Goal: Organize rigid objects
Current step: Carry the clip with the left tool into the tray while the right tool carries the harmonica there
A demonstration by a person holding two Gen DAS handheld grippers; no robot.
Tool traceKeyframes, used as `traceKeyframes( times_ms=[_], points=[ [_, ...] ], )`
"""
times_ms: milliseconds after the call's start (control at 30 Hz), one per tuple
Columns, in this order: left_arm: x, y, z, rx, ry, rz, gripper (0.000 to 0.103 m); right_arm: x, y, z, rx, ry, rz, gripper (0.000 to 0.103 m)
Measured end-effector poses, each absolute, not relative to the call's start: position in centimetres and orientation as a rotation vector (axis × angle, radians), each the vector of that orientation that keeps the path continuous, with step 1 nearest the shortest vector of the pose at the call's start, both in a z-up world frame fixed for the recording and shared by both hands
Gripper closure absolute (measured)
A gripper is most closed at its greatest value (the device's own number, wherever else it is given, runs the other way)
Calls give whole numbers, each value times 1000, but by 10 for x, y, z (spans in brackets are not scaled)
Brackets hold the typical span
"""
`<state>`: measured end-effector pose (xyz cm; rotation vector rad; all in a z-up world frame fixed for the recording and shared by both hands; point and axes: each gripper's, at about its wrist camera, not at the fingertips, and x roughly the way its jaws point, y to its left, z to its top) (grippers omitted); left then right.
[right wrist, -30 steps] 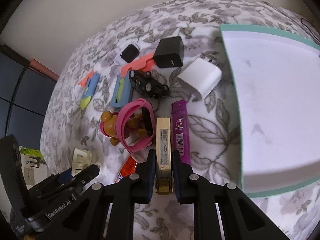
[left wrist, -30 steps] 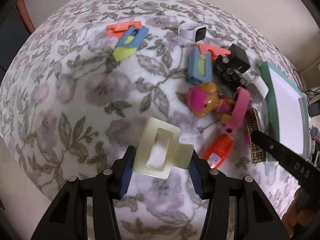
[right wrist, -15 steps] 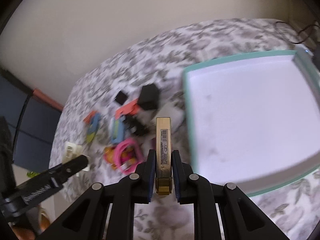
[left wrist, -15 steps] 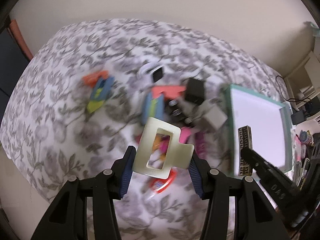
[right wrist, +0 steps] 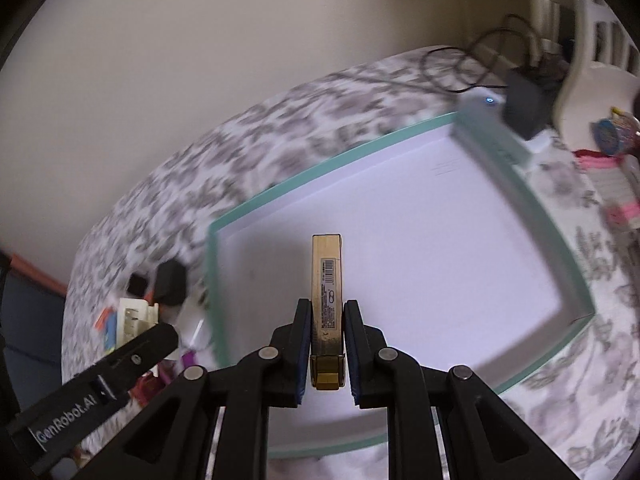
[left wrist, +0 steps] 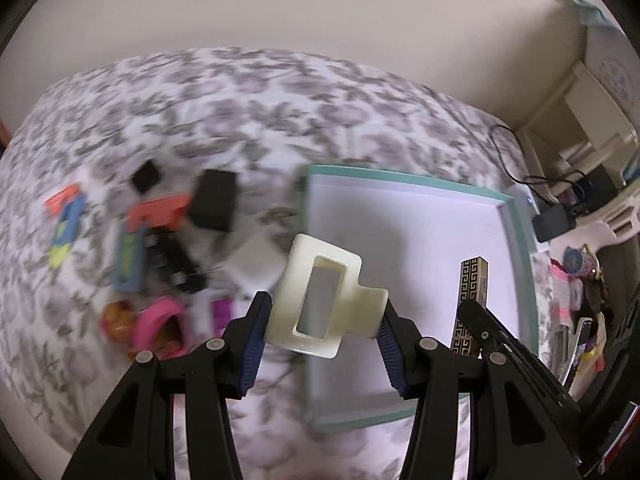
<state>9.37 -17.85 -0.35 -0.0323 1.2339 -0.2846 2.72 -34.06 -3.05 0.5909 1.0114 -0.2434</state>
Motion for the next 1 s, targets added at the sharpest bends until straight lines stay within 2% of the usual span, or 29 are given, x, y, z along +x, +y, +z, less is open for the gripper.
traceKeyframes(
  times_ms=[500,1000],
  points=[
    [97,-234,-45,8,1247,-436,50,28,-386,-50,622,1018,-365,85],
    [103,-206,-70,-72,1326,-405,47,34,-376,-68,607,1098,-334,86]
  ],
)
